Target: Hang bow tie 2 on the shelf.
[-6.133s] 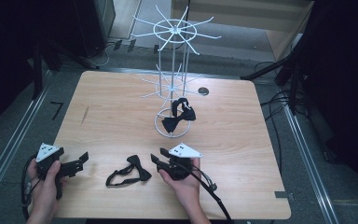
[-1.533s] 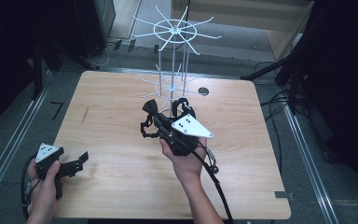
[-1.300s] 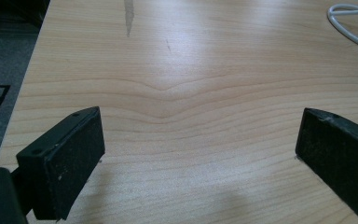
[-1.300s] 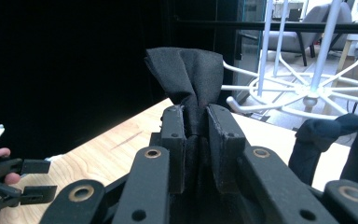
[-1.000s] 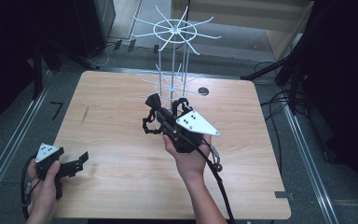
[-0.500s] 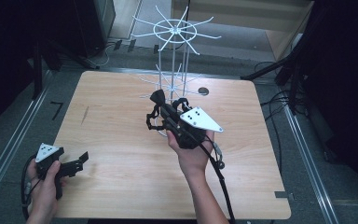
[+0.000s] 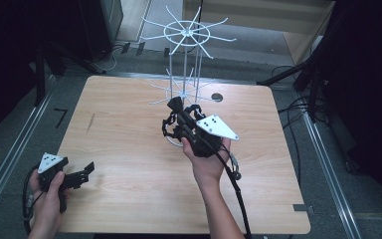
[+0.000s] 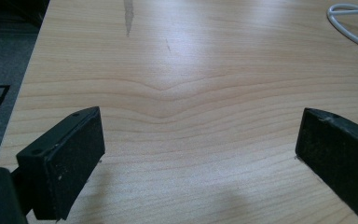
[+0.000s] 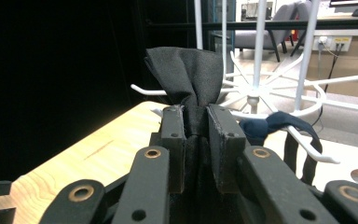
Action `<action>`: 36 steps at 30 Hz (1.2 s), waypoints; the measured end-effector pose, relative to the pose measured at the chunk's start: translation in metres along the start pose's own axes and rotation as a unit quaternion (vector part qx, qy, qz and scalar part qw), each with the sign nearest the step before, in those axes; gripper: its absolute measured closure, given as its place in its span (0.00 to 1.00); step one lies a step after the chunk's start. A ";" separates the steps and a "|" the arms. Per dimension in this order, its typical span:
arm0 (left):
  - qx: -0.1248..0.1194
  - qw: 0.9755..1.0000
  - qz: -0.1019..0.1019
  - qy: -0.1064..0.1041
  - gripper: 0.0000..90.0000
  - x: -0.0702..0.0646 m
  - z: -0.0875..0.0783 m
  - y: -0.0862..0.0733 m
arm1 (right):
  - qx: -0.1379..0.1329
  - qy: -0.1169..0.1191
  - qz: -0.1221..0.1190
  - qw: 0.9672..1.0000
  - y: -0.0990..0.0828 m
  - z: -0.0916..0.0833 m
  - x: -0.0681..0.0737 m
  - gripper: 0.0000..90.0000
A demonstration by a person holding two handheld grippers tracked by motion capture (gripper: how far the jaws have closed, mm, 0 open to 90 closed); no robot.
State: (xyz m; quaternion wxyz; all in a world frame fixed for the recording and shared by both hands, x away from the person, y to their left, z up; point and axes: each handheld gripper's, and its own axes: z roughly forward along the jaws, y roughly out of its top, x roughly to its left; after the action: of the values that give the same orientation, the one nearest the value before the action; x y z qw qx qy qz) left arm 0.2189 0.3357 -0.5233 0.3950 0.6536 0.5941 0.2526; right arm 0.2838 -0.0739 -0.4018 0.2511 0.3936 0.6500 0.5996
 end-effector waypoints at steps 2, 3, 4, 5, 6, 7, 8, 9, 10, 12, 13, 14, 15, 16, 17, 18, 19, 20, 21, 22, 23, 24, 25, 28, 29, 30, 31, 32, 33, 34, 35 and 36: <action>-0.001 1.000 0.000 0.000 0.02 0.000 0.000 0.000 | 0.002 -0.003 0.001 1.000 -0.002 0.002 -0.001 0.87; -0.001 1.000 0.000 0.000 0.02 0.000 0.000 0.000 | 0.002 -0.003 0.001 1.000 -0.002 0.002 -0.001 0.87; -0.001 1.000 0.000 0.001 0.02 0.000 0.000 0.000 | 0.004 -0.006 0.000 1.000 -0.005 0.004 -0.002 0.87; -0.001 1.000 0.000 0.001 0.02 0.000 0.000 0.000 | 0.004 -0.006 0.000 1.000 -0.005 0.004 -0.002 0.87; -0.001 1.000 0.000 0.001 0.02 0.000 0.000 0.000 | 0.004 -0.009 0.002 1.000 -0.008 0.006 -0.003 0.87; -0.001 1.000 0.000 0.001 0.02 0.000 0.000 0.000 | 0.004 -0.009 0.002 1.000 -0.008 0.006 -0.003 0.87; -0.001 1.000 0.000 0.001 0.02 0.000 0.000 0.000 | 0.002 -0.010 0.005 1.000 -0.010 0.007 -0.004 0.87; -0.001 1.000 0.000 0.001 0.02 0.000 0.000 0.000 | 0.001 -0.011 0.007 1.000 -0.011 0.007 -0.005 0.87; -0.001 1.000 0.000 0.000 0.02 0.000 0.000 0.000 | 0.001 -0.011 0.007 1.000 -0.011 0.007 -0.005 0.87; -0.001 1.000 0.000 0.000 0.02 0.000 0.000 0.000 | 0.000 -0.013 0.011 1.000 -0.014 0.008 -0.006 0.85; -0.001 1.000 0.000 0.000 0.02 0.000 0.000 0.000 | 0.003 -0.014 0.013 1.000 -0.016 0.008 -0.007 0.84; -0.001 1.000 0.000 0.000 0.02 0.000 0.000 0.000 | 0.003 -0.014 0.013 1.000 -0.016 0.008 -0.007 0.84; -0.001 1.000 0.001 0.000 0.02 0.000 0.000 0.000 | 0.011 -0.016 0.015 1.000 -0.020 0.010 -0.008 0.82; -0.002 1.000 0.000 0.001 0.02 0.000 0.000 0.000 | 0.013 -0.017 0.014 1.000 -0.022 0.010 -0.009 0.81; -0.002 1.000 0.000 0.001 0.02 0.000 0.000 0.000 | 0.013 -0.017 0.017 1.000 -0.024 0.010 -0.010 0.80; -0.002 1.000 0.000 0.001 0.02 0.000 0.000 0.000 | 0.013 -0.018 0.021 1.000 -0.025 0.010 -0.011 0.80; -0.002 1.000 0.000 0.001 0.02 0.000 0.000 0.000 | 0.013 -0.018 0.023 0.999 -0.026 0.010 -0.012 0.79; -0.002 1.000 0.000 0.001 0.02 0.000 0.000 0.000 | 0.013 -0.018 0.023 0.999 -0.026 0.010 -0.012 0.79; -0.001 1.000 0.000 0.001 0.02 0.000 0.000 0.000 | 0.014 -0.018 0.024 0.999 -0.027 0.009 -0.014 0.79; -0.001 1.000 0.000 0.001 0.02 0.000 0.000 0.000 | 0.014 -0.018 0.024 0.999 -0.027 0.009 -0.014 0.79; -0.001 1.000 0.000 0.000 0.02 0.000 0.000 0.000 | 0.017 -0.018 0.024 0.999 -0.027 0.008 -0.015 0.78; -0.001 1.000 0.000 0.000 0.02 0.000 0.000 0.000 | 0.018 -0.018 0.025 0.999 -0.028 0.008 -0.016 0.77; -0.001 1.000 0.000 0.000 0.02 0.000 0.000 0.000 | 0.018 -0.018 0.025 0.999 -0.028 0.008 -0.016 0.77; -0.002 1.000 0.000 0.001 0.02 0.000 0.000 0.000 | 0.022 -0.018 0.027 0.999 -0.030 0.006 -0.019 0.73; -0.002 1.000 0.000 0.001 0.02 0.000 0.000 0.000 | 0.023 -0.018 0.027 0.999 -0.031 0.005 -0.020 0.71; -0.002 1.000 0.000 0.001 0.02 0.000 0.000 0.000 | 0.028 -0.021 0.024 0.999 -0.033 0.004 -0.021 0.64; -0.002 1.000 -0.001 0.001 0.02 0.000 0.000 0.000 | 0.031 -0.022 0.022 0.999 -0.034 0.003 -0.021 0.61; -0.002 1.000 -0.001 0.001 0.02 0.000 0.000 0.000 | 0.031 -0.022 0.022 0.999 -0.034 0.003 -0.021 0.61; -0.002 1.000 0.000 0.001 0.02 0.000 0.000 0.000 | 0.033 -0.024 0.019 0.999 -0.036 0.003 -0.022 0.58; -0.002 1.000 0.000 0.001 0.02 0.000 0.000 0.000 | 0.035 -0.026 0.015 0.999 -0.038 0.002 -0.022 0.56; -0.002 1.000 0.000 0.001 0.02 0.000 0.000 0.000 | 0.037 -0.029 0.017 0.999 -0.041 0.000 -0.024 0.50; -0.003 1.000 -0.002 0.001 0.02 0.000 0.000 0.000 | 0.036 -0.031 0.014 0.999 -0.043 -0.002 -0.025 0.49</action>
State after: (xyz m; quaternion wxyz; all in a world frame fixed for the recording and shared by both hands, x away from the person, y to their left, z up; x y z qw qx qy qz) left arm 0.2189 0.3353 -0.5235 0.3967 0.6511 0.5950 0.2542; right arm 0.2878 -0.0943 -0.4472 0.2480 0.4300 0.6574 0.5669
